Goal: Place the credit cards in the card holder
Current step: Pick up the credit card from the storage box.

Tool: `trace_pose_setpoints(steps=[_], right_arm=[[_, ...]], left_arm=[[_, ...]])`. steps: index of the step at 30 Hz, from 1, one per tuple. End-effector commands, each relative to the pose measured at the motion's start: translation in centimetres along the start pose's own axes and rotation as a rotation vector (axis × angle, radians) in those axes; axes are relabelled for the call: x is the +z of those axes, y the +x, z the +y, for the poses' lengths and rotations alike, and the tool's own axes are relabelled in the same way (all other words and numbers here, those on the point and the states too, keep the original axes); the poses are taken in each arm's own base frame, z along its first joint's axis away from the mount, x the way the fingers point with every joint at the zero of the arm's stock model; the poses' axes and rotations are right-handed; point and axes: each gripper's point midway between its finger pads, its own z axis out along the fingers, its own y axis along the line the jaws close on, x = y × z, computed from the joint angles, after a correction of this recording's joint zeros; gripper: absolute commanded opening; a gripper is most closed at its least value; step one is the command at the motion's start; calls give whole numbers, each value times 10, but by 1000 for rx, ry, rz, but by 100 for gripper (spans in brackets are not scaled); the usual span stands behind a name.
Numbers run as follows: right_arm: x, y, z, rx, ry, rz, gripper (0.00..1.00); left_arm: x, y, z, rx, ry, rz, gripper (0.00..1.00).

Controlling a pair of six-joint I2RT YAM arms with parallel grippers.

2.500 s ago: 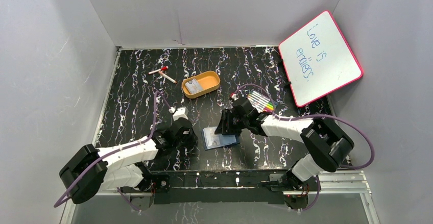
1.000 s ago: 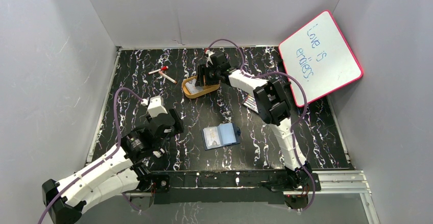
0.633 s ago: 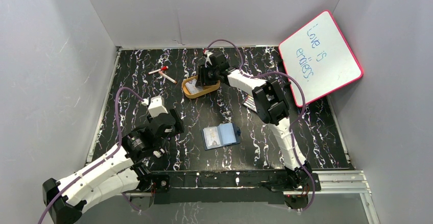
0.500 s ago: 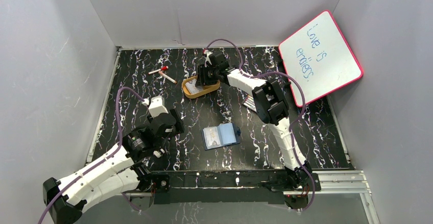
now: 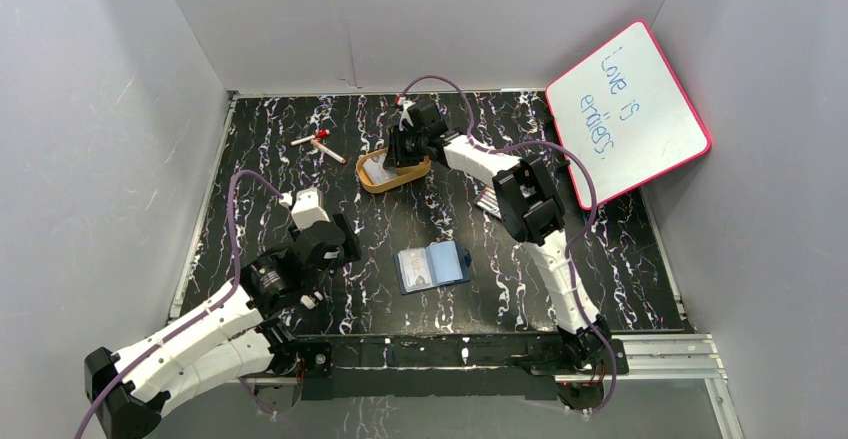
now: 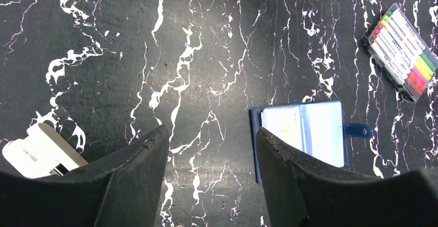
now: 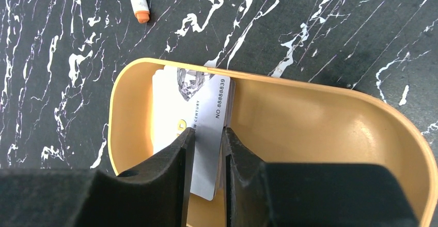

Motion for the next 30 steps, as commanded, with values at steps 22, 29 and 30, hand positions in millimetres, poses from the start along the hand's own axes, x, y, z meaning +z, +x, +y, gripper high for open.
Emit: trace_pose_setpoints(steps=[22,29,30], right_arm=[[-36,-33,-1,-12,15,-93,8],[-52,-40,3,2,-12,-117,2],[-54,-41,5,5,-19,-120,1]], left_arm=[[-2,-10,1,-6,-8,-32,59],[-2,-10,0,-6,-8,-32,59],[-2,-10,1,-7,-8,-33,59]])
